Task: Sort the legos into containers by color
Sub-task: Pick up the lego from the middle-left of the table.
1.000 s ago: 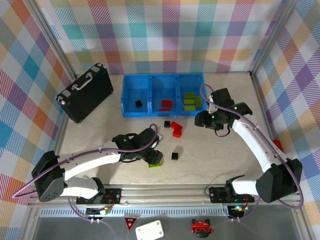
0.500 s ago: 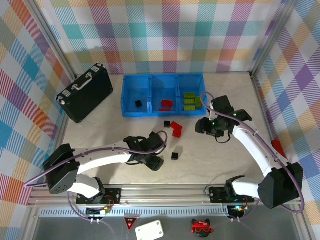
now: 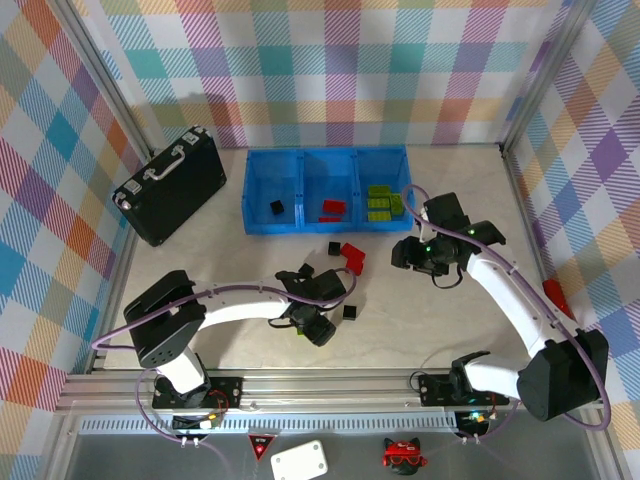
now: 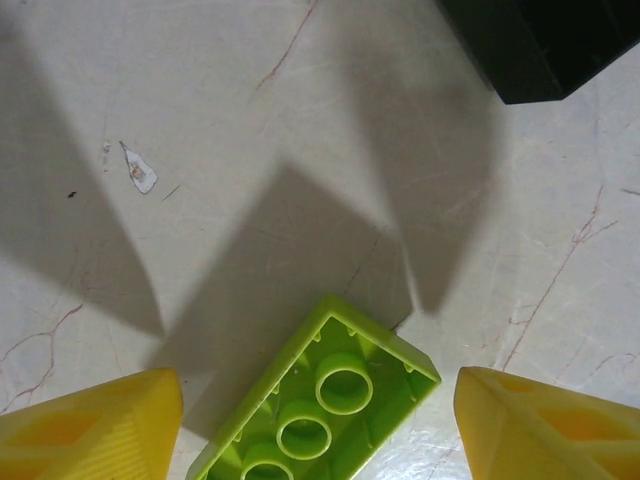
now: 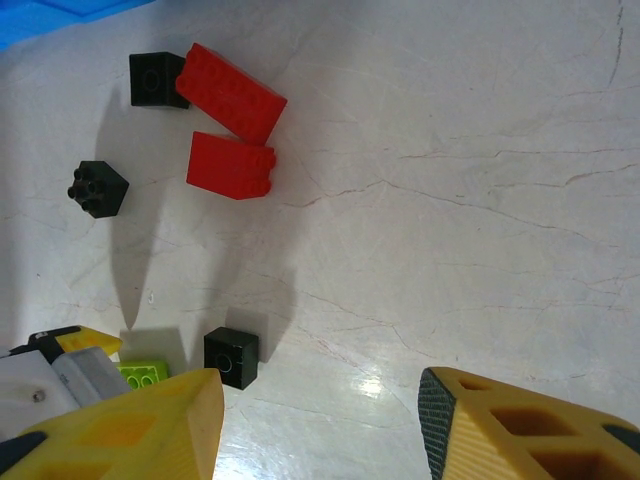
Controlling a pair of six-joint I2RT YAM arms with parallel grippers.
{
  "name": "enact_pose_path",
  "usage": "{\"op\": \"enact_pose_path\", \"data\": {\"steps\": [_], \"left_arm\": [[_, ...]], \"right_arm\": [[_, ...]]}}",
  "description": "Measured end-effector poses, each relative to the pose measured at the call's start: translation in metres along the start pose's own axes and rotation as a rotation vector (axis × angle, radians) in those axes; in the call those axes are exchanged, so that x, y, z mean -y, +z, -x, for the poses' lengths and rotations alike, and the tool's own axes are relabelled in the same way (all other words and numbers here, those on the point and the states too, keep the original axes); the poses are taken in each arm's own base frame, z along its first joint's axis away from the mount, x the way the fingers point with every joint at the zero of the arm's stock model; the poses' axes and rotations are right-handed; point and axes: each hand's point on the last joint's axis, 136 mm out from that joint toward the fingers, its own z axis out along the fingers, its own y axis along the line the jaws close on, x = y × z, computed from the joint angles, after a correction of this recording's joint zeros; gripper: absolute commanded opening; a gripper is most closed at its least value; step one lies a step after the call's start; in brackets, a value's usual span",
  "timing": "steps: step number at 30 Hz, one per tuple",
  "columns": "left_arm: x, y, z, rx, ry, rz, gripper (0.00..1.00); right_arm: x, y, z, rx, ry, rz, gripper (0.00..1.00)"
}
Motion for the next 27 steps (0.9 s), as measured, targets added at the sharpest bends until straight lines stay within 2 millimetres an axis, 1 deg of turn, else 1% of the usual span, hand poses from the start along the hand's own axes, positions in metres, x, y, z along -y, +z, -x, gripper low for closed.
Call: {"op": "enact_pose_path", "data": {"steps": [7, 12, 19, 27], "left_arm": [[0.001, 0.0, -0.005, -0.02, 0.003, -0.003, 0.65], [0.001, 0.0, -0.009, -0.035, 0.0, 0.002, 0.6], [0.0, -0.001, -0.016, -0.058, -0.01, 0.023, 0.5], [0.002, -0.002, -0.028, -0.09, 0.006, 0.056, 0.49]], "right_arm": [[-0.001, -0.001, 0.0, 0.004, -0.001, 0.003, 0.56], [-0.002, -0.006, 0.001, 0.02, -0.005, 0.011, 0.56], [-0.003, -0.008, 0.001, 0.028, -0.007, 0.015, 0.56], [-0.002, -0.007, 0.0, 0.025, -0.007, 0.013, 0.56]]}}
